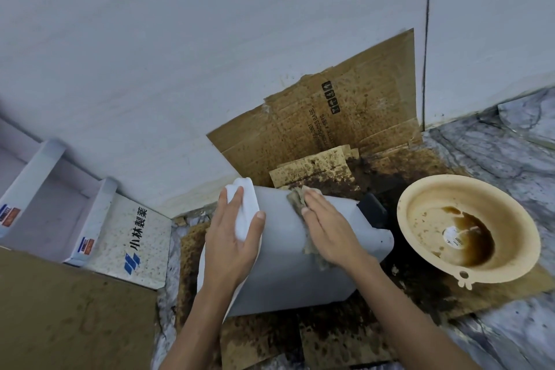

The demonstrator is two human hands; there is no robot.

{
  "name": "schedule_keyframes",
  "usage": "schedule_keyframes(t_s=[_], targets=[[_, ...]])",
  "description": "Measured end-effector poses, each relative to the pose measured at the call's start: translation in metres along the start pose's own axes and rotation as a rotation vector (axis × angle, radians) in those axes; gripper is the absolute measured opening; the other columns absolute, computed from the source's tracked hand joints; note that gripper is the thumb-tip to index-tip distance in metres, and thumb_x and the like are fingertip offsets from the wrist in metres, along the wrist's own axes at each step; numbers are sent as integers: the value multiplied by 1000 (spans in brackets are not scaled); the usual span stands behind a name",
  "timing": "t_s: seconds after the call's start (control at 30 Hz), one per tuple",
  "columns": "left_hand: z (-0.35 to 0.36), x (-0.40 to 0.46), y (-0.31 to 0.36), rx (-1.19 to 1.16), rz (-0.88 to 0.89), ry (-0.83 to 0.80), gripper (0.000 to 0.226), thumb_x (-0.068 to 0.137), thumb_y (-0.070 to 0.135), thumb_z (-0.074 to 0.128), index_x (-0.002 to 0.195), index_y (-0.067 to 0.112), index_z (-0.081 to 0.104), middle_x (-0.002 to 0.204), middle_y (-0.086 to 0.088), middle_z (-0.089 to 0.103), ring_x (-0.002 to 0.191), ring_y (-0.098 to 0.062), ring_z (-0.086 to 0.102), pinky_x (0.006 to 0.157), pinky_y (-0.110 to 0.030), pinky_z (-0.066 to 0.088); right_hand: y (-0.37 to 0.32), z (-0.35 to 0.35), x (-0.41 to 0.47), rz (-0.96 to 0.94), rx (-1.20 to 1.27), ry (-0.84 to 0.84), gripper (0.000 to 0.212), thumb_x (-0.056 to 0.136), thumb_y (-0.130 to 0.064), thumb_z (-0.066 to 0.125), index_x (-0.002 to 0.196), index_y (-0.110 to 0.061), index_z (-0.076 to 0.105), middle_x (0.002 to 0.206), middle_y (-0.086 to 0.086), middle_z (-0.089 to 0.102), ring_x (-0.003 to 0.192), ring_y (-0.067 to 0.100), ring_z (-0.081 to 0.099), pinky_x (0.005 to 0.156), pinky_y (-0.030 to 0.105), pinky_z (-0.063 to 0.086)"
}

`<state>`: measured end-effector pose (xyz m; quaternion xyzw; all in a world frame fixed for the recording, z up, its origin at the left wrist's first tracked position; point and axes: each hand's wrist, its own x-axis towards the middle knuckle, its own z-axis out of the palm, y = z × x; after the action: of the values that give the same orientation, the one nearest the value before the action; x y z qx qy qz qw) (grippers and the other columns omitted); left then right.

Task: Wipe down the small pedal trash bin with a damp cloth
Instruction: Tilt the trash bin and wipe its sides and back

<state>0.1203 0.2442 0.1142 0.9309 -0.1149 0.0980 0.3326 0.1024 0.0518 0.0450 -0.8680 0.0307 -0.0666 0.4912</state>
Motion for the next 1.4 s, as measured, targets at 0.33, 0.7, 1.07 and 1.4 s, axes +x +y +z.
schedule_keyframes(t_s=[0.33,0.7,1.07,1.4], targets=[[0,1,-4,-1,2,19,66,94,61,56,152,33,47,167,2,30,151,-18,35,113,-33,35,-21,28,-43,-271,56,109,47,104,-28,38,150,-22,37,158,-11,31,147,0,18,121,26,14],[-3,-10,-14,38,29,27,69,87,72,45,151,45,42,168,10,27,148,-14,36,106,-29,30,54,-13,48,240,-56,-69,49,105,-34,32,147,-9,40,157,6,36,146,19,27,118,32,17],[-6,-2,-16,5,30,37,71,84,69,48,149,41,49,165,9,32,139,0,33,108,-30,30,54,6,-30,38,-7,167,46,105,-32,35,149,-19,41,154,-15,34,142,-3,24,117,16,13],[-8,-16,-18,10,19,59,71,85,68,50,149,39,50,166,10,32,149,-12,35,112,-32,31,67,-17,33,154,-138,-25,43,104,-21,36,144,-6,45,150,9,45,142,21,35,115,27,23]])
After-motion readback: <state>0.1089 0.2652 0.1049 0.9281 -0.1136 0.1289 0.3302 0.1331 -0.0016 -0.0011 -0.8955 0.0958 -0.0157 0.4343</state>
